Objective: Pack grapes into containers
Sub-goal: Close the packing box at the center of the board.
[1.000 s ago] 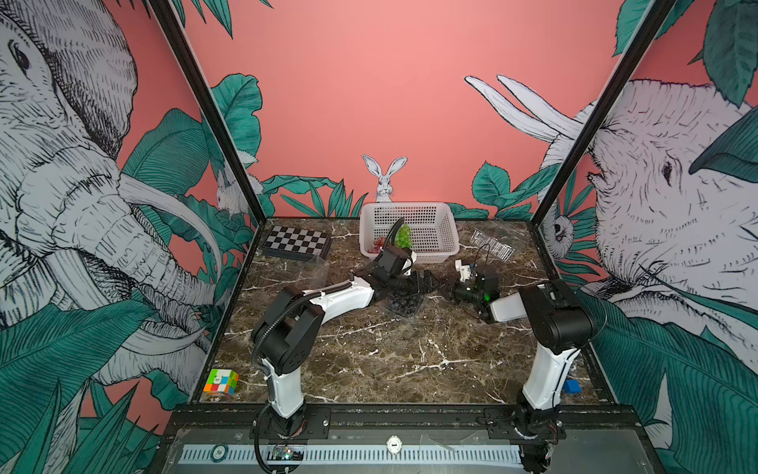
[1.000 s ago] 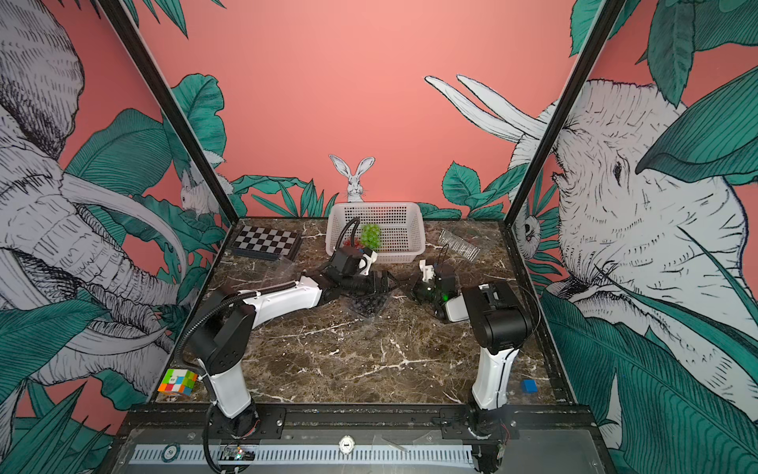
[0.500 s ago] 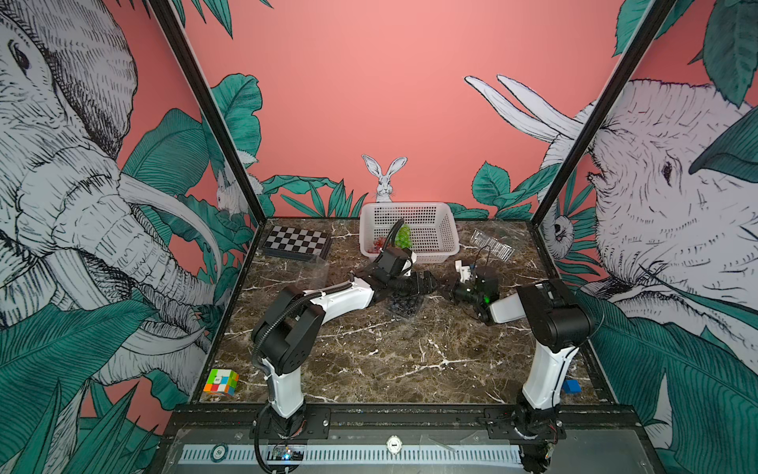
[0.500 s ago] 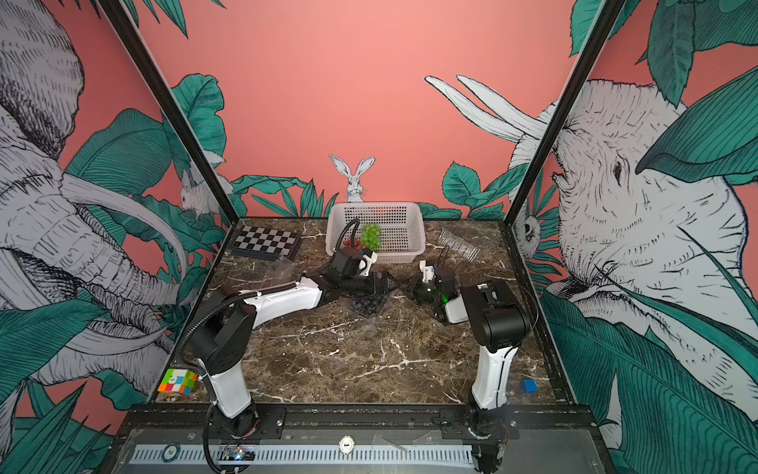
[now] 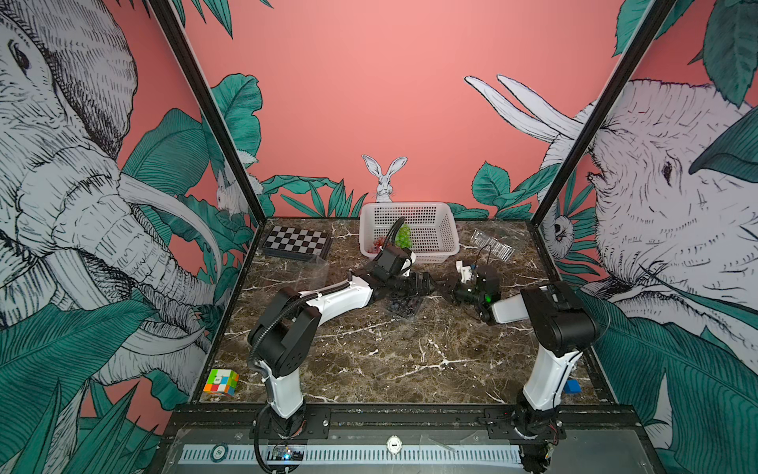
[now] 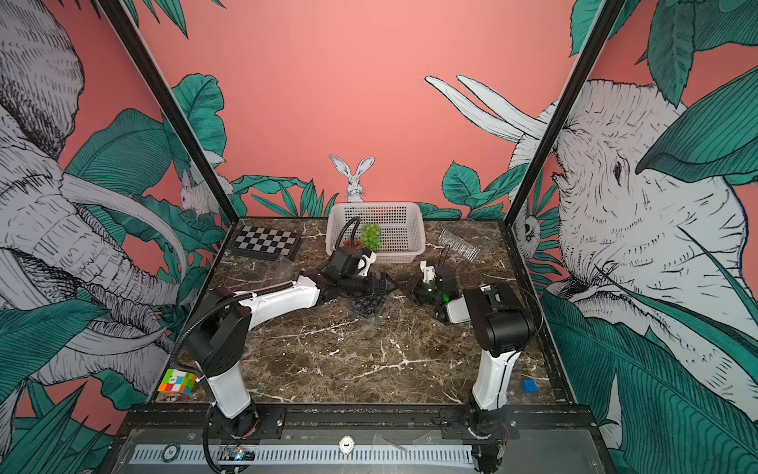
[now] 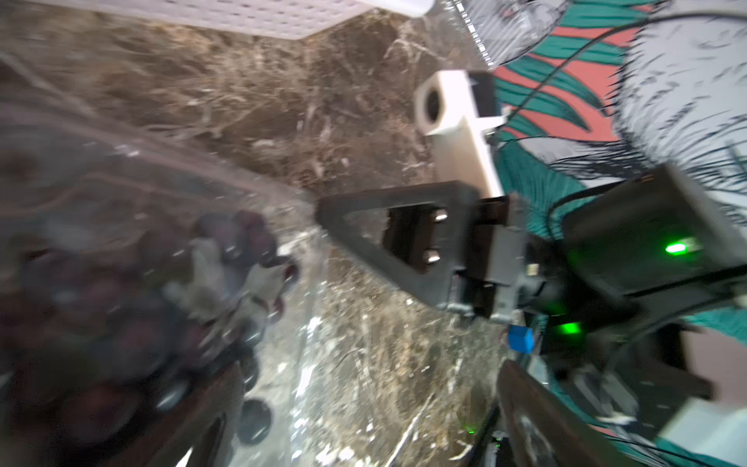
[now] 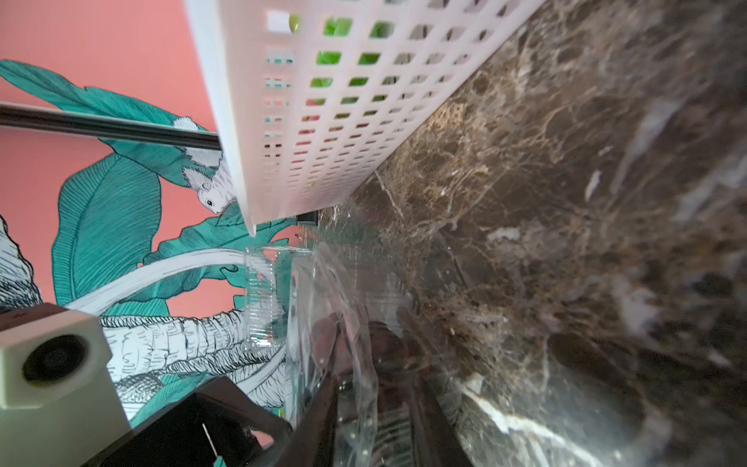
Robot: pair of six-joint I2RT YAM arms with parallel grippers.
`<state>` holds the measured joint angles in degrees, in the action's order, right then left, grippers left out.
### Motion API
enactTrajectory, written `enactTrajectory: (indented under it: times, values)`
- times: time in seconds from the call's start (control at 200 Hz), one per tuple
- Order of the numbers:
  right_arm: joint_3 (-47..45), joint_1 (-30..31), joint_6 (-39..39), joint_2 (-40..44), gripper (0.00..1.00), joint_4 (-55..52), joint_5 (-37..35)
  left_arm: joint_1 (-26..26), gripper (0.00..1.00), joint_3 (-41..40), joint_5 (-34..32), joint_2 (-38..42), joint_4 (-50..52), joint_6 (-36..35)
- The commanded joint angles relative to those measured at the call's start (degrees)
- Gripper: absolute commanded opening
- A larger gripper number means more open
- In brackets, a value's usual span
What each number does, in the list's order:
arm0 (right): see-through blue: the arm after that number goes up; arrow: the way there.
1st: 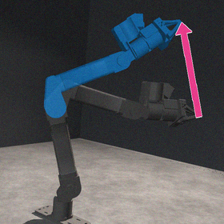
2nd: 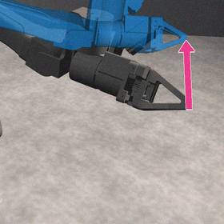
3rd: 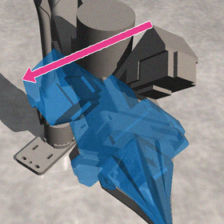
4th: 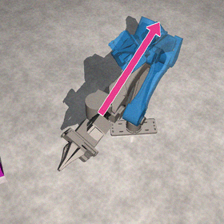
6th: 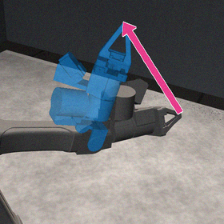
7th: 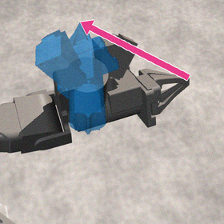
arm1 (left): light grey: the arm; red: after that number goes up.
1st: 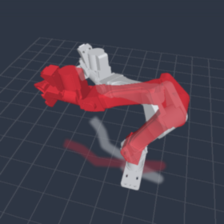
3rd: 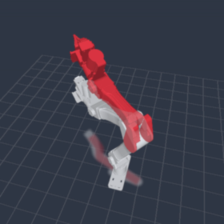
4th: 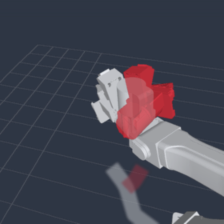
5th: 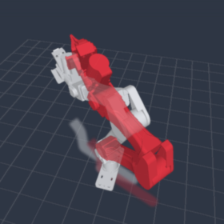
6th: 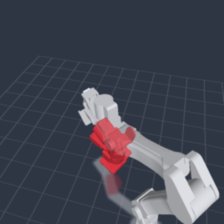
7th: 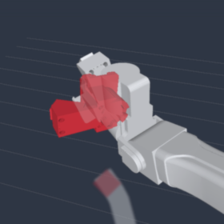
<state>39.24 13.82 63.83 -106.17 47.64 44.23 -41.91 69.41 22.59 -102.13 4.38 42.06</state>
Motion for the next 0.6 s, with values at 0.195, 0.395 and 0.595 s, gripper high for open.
enactTrajectory:
  times: [0.195, 0.395, 0.595]
  values:
    - [4.56, -0.03, -14.13, 6.55, 0.45, -19.53, -3.49, 6.20, 1.00, -10.61, -5.11, 13.25, 8.07, 0.43]
    - [8.31, 0.64, -19.60, 5.93, 0.50, -26.20, -5.58, 7.10, 1.00, -15.61, -7.29, 17.57, 9.13, 2.39]
    - [11.19, 2.01, -20.81, 3.96, 0.53, -27.78, -5.12, 7.19, 1.00, -19.15, 0.26, 12.39, -2.73, 10.52]
